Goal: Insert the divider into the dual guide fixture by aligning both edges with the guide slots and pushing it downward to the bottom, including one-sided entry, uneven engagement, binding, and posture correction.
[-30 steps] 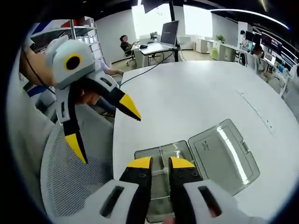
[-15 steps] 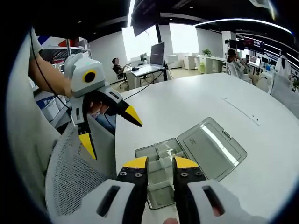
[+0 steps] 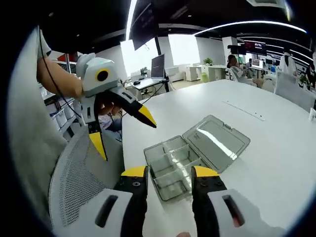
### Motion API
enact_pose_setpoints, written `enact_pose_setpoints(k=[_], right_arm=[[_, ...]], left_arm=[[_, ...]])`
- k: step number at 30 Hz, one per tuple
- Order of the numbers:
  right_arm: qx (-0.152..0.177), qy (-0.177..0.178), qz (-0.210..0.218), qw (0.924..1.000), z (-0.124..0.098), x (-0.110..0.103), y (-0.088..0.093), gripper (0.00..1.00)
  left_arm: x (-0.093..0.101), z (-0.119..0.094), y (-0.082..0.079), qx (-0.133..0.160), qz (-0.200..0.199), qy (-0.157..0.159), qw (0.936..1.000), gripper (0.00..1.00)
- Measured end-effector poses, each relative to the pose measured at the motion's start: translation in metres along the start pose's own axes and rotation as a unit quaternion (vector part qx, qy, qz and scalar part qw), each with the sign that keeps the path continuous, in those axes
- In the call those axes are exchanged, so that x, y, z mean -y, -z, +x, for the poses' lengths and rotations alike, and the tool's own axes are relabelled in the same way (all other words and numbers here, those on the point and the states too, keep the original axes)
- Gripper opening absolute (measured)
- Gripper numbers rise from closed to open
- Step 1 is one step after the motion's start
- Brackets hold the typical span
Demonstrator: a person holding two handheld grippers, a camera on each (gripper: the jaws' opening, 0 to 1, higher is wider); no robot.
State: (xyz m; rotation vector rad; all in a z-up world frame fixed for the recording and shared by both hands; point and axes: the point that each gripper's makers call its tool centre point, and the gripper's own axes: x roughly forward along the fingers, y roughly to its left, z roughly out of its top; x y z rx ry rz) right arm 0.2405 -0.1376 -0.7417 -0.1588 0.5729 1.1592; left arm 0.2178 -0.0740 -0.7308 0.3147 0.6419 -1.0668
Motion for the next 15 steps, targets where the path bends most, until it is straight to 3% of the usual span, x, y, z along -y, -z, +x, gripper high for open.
enact_pose_setpoints(k=[15], right_arm=[[0.007,0.026,0.022,0.9994,-0.019,0.005,0.033,0.42]], left_arm=[[0.017,0.011,-0.016,-0.006,0.03,0.027,0.9991,0.68]])
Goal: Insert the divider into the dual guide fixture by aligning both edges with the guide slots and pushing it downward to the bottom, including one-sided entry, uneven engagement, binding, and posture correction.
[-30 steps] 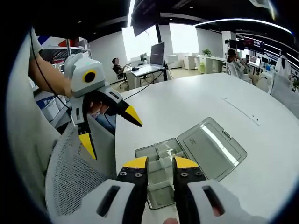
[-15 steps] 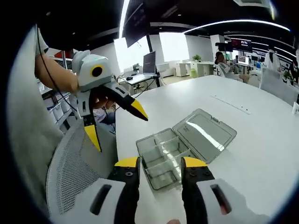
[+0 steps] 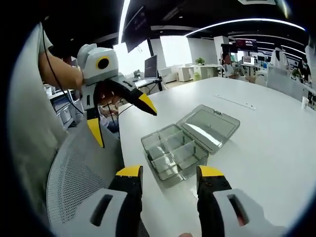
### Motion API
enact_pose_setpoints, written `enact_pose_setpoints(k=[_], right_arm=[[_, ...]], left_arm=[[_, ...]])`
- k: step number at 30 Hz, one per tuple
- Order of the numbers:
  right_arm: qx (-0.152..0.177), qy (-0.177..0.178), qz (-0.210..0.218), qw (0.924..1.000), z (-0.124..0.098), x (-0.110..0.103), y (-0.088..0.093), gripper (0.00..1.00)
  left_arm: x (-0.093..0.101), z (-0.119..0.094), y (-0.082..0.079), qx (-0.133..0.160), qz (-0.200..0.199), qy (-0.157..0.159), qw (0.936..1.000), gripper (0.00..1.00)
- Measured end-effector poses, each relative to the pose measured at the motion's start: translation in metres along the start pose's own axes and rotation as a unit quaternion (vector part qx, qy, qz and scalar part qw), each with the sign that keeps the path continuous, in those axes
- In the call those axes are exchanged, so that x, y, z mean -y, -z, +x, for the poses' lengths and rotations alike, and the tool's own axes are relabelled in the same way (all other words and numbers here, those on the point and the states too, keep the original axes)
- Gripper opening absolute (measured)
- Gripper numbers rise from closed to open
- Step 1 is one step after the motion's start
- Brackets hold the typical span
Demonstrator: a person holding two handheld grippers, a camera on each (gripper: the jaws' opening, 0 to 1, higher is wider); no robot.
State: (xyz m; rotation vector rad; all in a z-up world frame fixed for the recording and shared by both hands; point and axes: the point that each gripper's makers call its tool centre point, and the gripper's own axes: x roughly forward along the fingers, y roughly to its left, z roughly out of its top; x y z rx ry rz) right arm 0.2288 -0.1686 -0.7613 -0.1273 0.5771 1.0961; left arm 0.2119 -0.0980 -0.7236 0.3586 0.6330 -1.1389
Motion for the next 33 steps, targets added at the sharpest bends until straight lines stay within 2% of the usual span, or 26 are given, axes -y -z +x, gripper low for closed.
enact_pose_setpoints(k=[10,19,21,26,33], right_arm=[[-0.042,0.016,-0.027,0.9986,0.001,0.021,0.028,0.49],[-0.087,0.02,-0.056,0.9945,0.01,0.045,0.045,0.48],[-0.089,0.017,-0.06,0.994,0.013,0.046,0.046,0.47],[-0.125,0.012,-0.09,0.988,0.026,0.053,0.056,0.47],[-0.145,-0.008,-0.106,0.9837,0.039,0.056,0.06,0.45]], left_arm=[[0.002,-0.003,-0.007,0.006,0.005,-0.002,1.0,0.68],[0.0,-0.007,-0.008,0.008,-0.001,-0.011,0.9999,0.68],[0.0,-0.007,-0.007,0.008,-0.003,-0.012,0.9999,0.68],[-0.003,-0.009,-0.003,0.009,-0.012,-0.02,0.9997,0.68],[-0.005,-0.013,0.002,0.012,-0.024,-0.029,0.9992,0.69]])
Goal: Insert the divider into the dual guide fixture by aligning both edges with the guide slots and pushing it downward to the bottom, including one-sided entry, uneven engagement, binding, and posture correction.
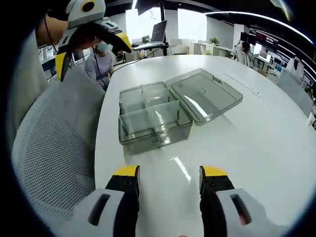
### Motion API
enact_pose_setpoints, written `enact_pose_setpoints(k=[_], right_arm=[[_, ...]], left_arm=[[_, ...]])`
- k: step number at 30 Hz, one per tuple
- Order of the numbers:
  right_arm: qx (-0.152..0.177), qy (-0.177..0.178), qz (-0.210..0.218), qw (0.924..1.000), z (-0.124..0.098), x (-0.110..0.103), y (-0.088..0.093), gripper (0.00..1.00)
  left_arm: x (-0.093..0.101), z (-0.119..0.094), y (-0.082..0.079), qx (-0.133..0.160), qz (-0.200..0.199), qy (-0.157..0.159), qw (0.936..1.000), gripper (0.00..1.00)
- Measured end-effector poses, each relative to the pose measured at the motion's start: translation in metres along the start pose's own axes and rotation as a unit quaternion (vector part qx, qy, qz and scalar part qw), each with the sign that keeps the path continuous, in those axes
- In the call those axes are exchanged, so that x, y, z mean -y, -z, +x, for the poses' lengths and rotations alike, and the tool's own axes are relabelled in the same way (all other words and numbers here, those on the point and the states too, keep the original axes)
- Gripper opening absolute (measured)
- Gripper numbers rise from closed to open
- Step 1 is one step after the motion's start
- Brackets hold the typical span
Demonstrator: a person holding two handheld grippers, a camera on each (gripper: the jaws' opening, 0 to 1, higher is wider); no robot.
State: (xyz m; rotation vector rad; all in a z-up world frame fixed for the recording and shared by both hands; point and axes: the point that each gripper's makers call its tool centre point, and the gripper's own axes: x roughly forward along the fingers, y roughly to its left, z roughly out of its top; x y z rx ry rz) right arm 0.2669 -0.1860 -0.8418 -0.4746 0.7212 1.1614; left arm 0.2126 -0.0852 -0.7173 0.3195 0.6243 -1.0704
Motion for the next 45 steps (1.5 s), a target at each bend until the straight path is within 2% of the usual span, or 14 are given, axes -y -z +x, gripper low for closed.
enact_pose_setpoints(k=[13,21,29,32,45], right_arm=[[-0.047,-0.025,-0.038,0.9979,0.015,0.008,0.006,0.41],[-0.056,-0.035,-0.053,0.9964,0.018,0.01,0.006,0.38],[-0.086,-0.048,-0.075,0.9922,0.022,0.004,0.021,0.36],[-0.077,-0.046,-0.086,0.9923,0.022,0.009,0.017,0.33],[-0.075,-0.055,-0.097,0.9909,0.023,0.01,0.016,0.3]], left_arm=[[-0.006,-0.005,0.007,0.005,-0.016,-0.014,0.9998,0.68],[-0.01,-0.005,0.01,0.006,-0.02,-0.017,0.9996,0.68],[-0.012,-0.005,0.012,0.006,-0.026,-0.018,0.9995,0.68],[-0.012,-0.005,0.013,0.006,-0.028,-0.019,0.9994,0.68],[-0.015,-0.007,0.014,0.008,-0.031,-0.022,0.9993,0.68]])
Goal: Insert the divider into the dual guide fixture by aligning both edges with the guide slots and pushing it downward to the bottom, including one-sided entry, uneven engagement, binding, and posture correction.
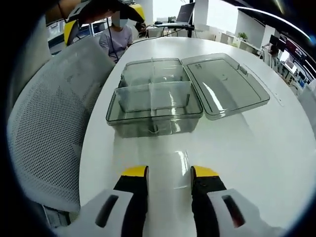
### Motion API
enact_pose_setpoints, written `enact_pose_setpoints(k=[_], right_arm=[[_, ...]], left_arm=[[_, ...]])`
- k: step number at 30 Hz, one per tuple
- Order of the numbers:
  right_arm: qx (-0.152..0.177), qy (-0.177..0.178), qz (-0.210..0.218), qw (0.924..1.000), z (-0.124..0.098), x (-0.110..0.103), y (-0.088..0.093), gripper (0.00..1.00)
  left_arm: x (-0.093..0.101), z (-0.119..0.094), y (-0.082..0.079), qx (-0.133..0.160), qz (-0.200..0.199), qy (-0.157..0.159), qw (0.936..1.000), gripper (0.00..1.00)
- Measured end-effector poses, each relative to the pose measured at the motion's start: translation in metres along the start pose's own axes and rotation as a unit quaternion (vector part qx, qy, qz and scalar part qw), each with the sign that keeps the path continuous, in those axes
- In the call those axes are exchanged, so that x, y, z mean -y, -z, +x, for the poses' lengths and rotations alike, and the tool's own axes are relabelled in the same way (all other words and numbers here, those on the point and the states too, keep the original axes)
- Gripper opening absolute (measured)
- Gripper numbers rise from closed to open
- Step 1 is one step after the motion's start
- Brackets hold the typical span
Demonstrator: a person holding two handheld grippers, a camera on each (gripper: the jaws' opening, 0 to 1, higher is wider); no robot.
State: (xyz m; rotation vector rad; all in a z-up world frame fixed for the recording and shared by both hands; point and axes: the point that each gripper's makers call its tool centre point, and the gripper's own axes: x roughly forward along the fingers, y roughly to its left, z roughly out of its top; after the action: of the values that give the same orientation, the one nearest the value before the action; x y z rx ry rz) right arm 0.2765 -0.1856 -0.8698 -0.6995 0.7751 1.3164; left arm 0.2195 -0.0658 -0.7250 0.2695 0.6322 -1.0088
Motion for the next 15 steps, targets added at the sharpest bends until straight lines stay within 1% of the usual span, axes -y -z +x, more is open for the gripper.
enact_pose_setpoints(k=[7,15], right_arm=[[0.0,-0.004,-0.015,0.9999,0.0006,-0.0029,-0.0026,0.28],[-0.001,-0.004,-0.019,0.9998,-0.0011,-0.0037,-0.0025,0.27]], left_arm=[[-0.0004,0.0002,0.0014,0.0,-0.001,0.0,1.0,0.68],[-0.0019,0.0002,0.0022,0.001,-0.002,0.0,1.0,0.68]])
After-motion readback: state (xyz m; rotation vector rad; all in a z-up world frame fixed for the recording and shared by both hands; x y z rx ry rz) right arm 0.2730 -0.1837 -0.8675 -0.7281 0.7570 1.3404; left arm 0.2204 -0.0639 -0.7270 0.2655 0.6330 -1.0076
